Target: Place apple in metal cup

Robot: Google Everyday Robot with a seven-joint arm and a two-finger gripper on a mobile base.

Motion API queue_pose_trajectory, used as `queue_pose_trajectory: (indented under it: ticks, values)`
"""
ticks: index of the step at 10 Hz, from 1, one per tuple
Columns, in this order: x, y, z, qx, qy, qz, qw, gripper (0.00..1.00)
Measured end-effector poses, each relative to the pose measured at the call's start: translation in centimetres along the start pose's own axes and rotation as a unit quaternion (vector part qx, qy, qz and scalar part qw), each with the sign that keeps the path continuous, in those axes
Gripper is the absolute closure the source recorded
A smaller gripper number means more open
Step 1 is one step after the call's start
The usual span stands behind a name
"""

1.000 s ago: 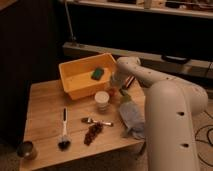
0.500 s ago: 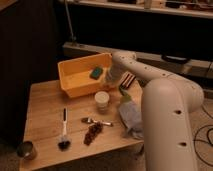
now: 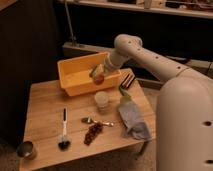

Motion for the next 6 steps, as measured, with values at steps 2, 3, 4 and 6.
queue_pose_trajectory:
  ticks: [2, 3, 4, 6]
  values:
    - [0.0, 6.0, -0.8, -0.037, 0.005, -0.056, 0.9977, 1.00]
    - [0.2, 8.8, -1.0, -0.054, 0.006, -0.089, 0.9946, 1.00]
    - [0.5, 12.1, -1.1, -0.074, 0.007, -0.130, 0.9887, 1.00]
    - [0.5, 17.1, -0.5, -0.097, 0.012, -0.198, 0.9754, 1.00]
